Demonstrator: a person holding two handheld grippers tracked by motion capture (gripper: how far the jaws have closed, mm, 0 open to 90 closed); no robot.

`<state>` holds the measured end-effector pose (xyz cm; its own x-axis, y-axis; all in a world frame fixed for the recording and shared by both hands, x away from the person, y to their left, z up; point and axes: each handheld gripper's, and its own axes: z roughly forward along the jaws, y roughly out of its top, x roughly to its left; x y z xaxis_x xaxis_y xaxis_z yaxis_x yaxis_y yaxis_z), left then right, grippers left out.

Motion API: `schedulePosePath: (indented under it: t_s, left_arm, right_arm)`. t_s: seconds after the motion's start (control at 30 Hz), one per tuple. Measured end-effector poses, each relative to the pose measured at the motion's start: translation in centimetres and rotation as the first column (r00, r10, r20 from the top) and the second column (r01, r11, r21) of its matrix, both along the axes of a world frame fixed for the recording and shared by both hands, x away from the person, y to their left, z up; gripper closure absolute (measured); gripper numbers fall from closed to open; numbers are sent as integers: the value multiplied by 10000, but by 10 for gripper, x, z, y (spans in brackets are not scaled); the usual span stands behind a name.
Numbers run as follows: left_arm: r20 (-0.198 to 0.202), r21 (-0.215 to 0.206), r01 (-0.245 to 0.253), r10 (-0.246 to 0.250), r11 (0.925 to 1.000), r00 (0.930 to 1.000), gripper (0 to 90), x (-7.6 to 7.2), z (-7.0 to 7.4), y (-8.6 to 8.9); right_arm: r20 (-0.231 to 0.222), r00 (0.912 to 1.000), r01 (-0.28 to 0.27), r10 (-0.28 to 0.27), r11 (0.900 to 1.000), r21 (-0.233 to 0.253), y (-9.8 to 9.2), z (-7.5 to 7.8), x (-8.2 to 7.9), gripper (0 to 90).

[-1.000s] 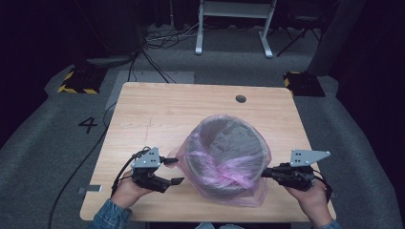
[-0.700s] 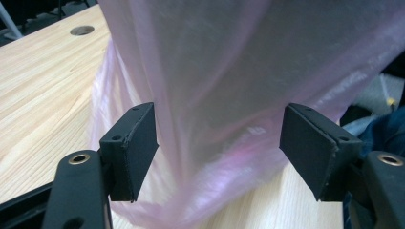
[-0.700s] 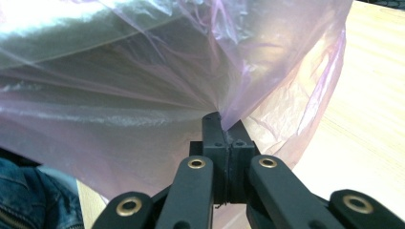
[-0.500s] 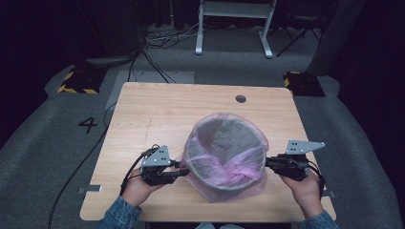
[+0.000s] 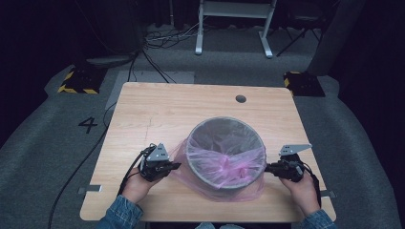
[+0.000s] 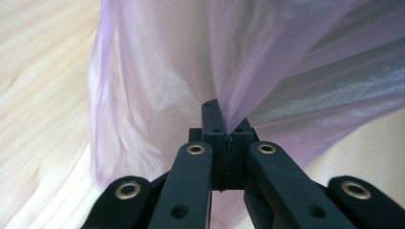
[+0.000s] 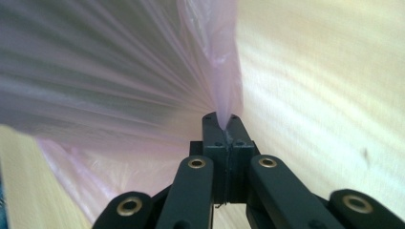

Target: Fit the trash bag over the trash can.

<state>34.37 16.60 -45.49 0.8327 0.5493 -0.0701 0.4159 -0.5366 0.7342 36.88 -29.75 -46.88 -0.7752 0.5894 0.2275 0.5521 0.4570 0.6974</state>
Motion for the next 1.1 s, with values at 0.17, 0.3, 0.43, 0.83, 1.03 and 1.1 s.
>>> schedulePosePath:
  t_s: [0.17,0.3,0.43,0.83,1.03,1.1]
  left_arm:
    - [-1098,679,167,-92,9976,9939,897,-5,-16,7]
    - [-196,-965,1210,-1235,9879,9922,628,-20,-9,17]
    - [301,-2002,1195,-1158,9724,9928,328,-24,8,22]
    - [1193,-1455,948,-776,9848,9898,876,-7,27,-14]
    - [1018,-923,940,-845,9913,9912,893,-1,14,-26]
    - [852,-846,953,-881,9918,9925,892,1,10,-25]
  right_arm:
    - [-219,9996,147,-152,9996,-229,-11,-9,-15,900]
    - [-215,9997,-83,82,10000,-30,-23,-6,-29,805]
    - [1121,9912,-861,711,9871,1351,-32,10,-37,387]
    - [2506,9532,-2096,1692,9671,1441,7,47,-29,763]
    - [1136,9859,-1356,1226,9841,1145,14,27,-12,900]
    - [858,9894,-1251,1175,9881,898,14,19,-10,900]
